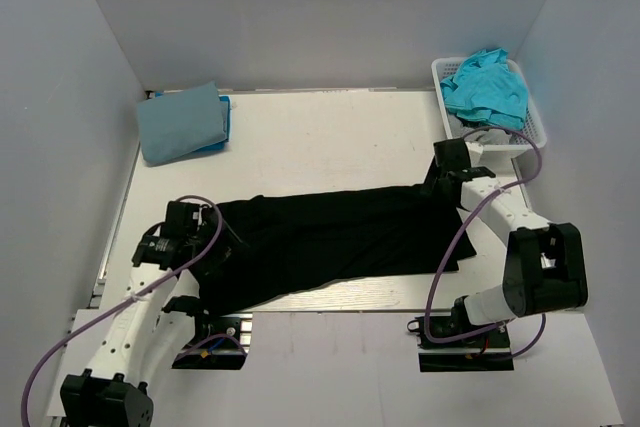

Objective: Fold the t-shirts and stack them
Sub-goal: Fold the other side of the tshirt into a rectangle, then rotate the tshirt 90 degrees, then grab the bottom of the folded rectangular tshirt with both arms

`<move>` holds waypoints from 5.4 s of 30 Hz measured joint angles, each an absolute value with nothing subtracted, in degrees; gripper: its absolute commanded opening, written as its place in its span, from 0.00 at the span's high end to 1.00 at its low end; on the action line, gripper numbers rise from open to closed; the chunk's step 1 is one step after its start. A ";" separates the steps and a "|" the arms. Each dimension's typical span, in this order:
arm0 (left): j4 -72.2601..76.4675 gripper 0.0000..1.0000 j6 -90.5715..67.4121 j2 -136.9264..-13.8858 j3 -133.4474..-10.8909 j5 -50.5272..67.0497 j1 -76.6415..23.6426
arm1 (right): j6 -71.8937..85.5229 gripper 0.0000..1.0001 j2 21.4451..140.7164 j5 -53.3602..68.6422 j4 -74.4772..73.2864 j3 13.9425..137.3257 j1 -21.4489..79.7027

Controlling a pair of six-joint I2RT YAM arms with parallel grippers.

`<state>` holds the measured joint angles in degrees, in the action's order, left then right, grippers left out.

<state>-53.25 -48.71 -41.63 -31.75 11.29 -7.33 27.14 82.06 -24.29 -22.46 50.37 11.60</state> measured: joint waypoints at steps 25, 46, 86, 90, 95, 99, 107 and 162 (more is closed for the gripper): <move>-28.97 0.00 -44.88 -69.58 -38.63 15.94 -7.35 | 22.04 0.10 91.85 2.26 -16.99 54.28 14.11; -31.75 0.00 -42.50 -78.89 -41.08 8.03 -6.92 | 23.49 0.10 75.79 -3.01 -29.89 46.85 5.15; -20.69 0.00 -49.95 -147.79 -127.35 14.00 -14.26 | 22.61 0.10 71.88 18.13 -26.87 34.81 44.25; -5.52 0.00 -51.09 -158.54 -137.91 16.95 -19.31 | 19.29 0.10 73.63 21.74 -32.64 38.63 54.17; 4.95 0.00 -52.80 -159.96 -135.61 17.91 -25.39 | 17.47 0.10 69.71 23.86 -30.09 41.30 55.16; 11.66 0.00 -54.46 -162.45 -136.64 20.38 -27.16 | 17.61 0.10 65.28 21.78 -26.72 41.82 54.94; 15.59 0.00 -53.01 -162.74 -137.16 17.85 -25.98 | 23.07 0.10 65.30 10.07 -25.15 42.92 51.40; -25.06 0.00 -40.93 -83.09 -44.12 -1.28 -64.47 | 46.35 0.10 51.88 -1.69 -43.07 31.05 36.60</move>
